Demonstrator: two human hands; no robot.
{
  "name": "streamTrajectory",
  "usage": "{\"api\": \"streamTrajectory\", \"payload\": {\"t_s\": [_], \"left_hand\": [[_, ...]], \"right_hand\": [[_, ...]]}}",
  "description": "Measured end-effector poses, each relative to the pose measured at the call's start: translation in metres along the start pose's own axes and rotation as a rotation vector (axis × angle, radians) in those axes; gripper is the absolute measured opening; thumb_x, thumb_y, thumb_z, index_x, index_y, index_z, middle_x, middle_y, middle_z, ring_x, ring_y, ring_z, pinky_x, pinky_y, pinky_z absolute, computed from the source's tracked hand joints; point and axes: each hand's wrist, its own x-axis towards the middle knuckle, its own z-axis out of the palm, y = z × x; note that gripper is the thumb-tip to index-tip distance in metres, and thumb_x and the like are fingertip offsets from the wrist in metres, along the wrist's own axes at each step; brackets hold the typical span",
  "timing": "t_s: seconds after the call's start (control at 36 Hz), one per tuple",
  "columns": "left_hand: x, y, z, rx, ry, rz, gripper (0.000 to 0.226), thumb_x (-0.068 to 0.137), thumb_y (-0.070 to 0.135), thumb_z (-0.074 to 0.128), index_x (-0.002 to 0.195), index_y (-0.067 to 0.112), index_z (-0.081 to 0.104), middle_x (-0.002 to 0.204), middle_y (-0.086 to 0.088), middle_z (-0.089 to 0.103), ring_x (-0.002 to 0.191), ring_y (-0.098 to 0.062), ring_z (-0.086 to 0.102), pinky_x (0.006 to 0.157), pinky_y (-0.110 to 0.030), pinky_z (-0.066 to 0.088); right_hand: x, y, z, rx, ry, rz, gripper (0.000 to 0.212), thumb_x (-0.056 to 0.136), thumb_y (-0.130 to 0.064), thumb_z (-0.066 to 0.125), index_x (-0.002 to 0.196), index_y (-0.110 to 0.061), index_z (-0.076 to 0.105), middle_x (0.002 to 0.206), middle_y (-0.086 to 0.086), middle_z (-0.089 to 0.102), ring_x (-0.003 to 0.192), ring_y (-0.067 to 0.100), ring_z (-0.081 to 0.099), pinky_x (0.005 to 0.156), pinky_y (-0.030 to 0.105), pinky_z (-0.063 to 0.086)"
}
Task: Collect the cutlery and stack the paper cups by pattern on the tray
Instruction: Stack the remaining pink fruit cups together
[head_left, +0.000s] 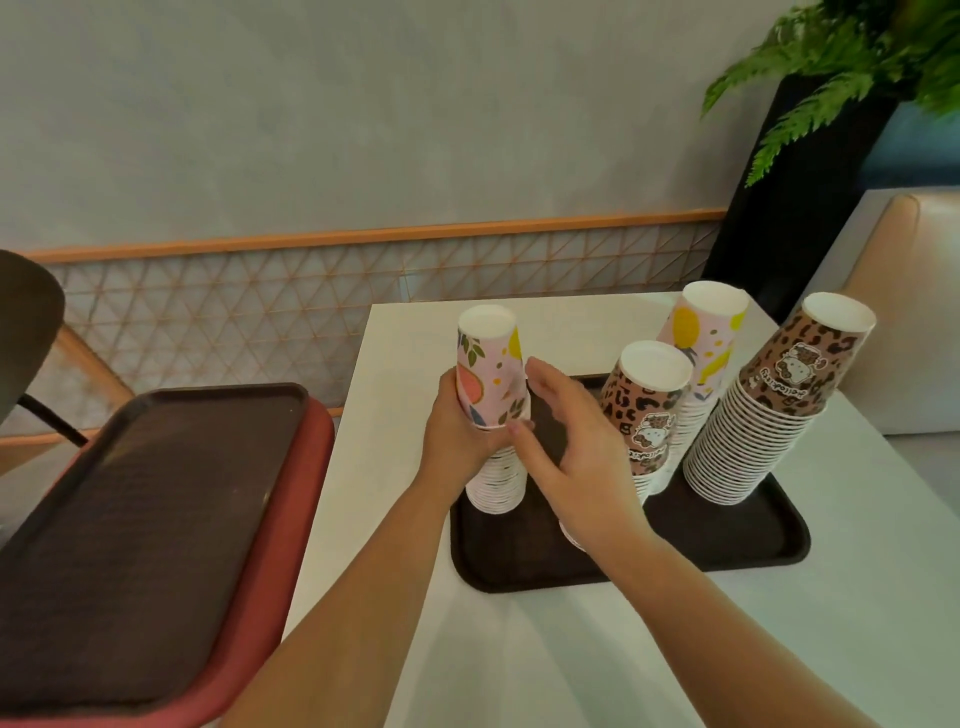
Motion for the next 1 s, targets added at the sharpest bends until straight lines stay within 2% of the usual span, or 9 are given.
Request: {"api": "streamTrajectory", "payload": {"t_s": [0.11,0.19,0.28,0.36,0.42,0.53,0.69,0.89,1.0], "left_hand": [[-0.005,-0.003,0.001,-0.015,0.007,0.008,0.084,0.060,0.020,0.087,0.128,0.022,0.039,0.123,0.009,0.055,0.114,-0.013,0.054,0.093,-0.032,0.048],[-0.008,-0.002,0.004,-0.008,0.038,-0.015,0.081,0.062,0.018,0.086,0.129,0.021,0.041,0.126,0.005,0.055,0.116,-0.015,0.053,0.093,-0.030,0.047],[-0.010,-0.001,0.004,0.012,0.042,-0.024,0.079,0.062,0.016,0.086,0.128,0.021,0.041,0.126,0.004,0.054,0.115,-0.015,0.051,0.090,-0.026,0.044],[-0.012,-0.002,0.005,0.027,0.043,-0.030,0.079,0.061,0.018,0.086,0.126,0.022,0.042,0.123,0.005,0.055,0.114,-0.015,0.052,0.088,-0.026,0.044],[-0.012,-0.004,0.004,0.036,0.043,-0.037,0.077,0.061,0.019,0.086,0.124,0.023,0.042,0.123,0.004,0.055,0.113,-0.016,0.052,0.088,-0.026,0.045],[-0.012,-0.003,0.002,0.043,0.033,-0.026,0.076,0.062,0.019,0.086,0.123,0.023,0.041,0.124,0.004,0.054,0.114,-0.016,0.052,0.088,-0.027,0.046],[-0.012,-0.003,0.004,0.051,0.020,-0.018,0.078,0.064,0.019,0.085,0.126,0.022,0.037,0.123,0.007,0.052,0.110,-0.010,0.049,0.088,-0.026,0.045],[-0.009,-0.006,0.004,0.025,0.016,-0.016,0.074,0.061,0.018,0.086,0.114,0.030,0.037,0.107,0.017,0.049,0.101,-0.005,0.049,0.074,-0.009,0.040],[-0.007,-0.009,0.004,0.023,0.012,-0.018,0.076,0.060,0.021,0.087,0.116,0.029,0.037,0.104,0.021,0.050,0.101,-0.005,0.051,0.074,-0.010,0.041]], "right_hand": [[-0.009,0.001,-0.024,-0.062,0.171,-0.195,0.028,0.084,-0.013,0.061,0.111,-0.007,0.060,0.107,0.000,0.061,0.104,0.000,0.052,0.090,0.008,0.038],[-0.016,0.011,-0.036,-0.115,0.310,-0.193,0.025,0.082,-0.018,0.062,0.105,-0.011,0.060,0.104,0.004,0.058,0.103,0.010,0.051,0.090,0.021,0.043],[-0.023,0.026,-0.042,-0.188,0.453,-0.171,0.032,0.077,-0.021,0.068,0.106,-0.014,0.055,0.103,0.009,0.055,0.099,0.018,0.049,0.080,0.039,0.049],[-0.031,0.037,-0.042,-0.212,0.556,-0.060,0.054,0.070,-0.027,0.075,0.113,-0.014,0.046,0.111,0.017,0.049,0.106,0.025,0.047,0.086,0.040,0.048],[-0.038,0.044,-0.037,-0.179,0.550,0.116,0.074,0.064,-0.027,0.082,0.123,-0.018,0.038,0.121,0.018,0.042,0.115,0.028,0.043,0.095,0.036,0.044],[-0.049,0.066,-0.022,-0.197,0.377,0.400,0.104,0.059,-0.026,0.086,0.142,-0.019,0.023,0.140,0.014,0.028,0.132,0.030,0.029,0.102,0.045,0.035],[-0.049,0.080,-0.009,-0.106,0.263,0.459,0.093,0.070,-0.018,0.079,0.144,-0.018,0.023,0.144,0.007,0.031,0.133,0.024,0.032,0.099,0.027,0.029],[-0.022,0.093,0.009,-0.105,0.253,0.396,0.087,0.074,-0.023,0.077,0.143,-0.014,0.025,0.144,0.006,0.035,0.134,0.021,0.034,0.103,0.030,0.032],[-0.001,0.105,0.018,-0.117,0.270,0.356,0.086,0.075,-0.024,0.076,0.143,-0.011,0.025,0.145,0.008,0.035,0.135,0.021,0.032,0.109,0.032,0.030]]}}
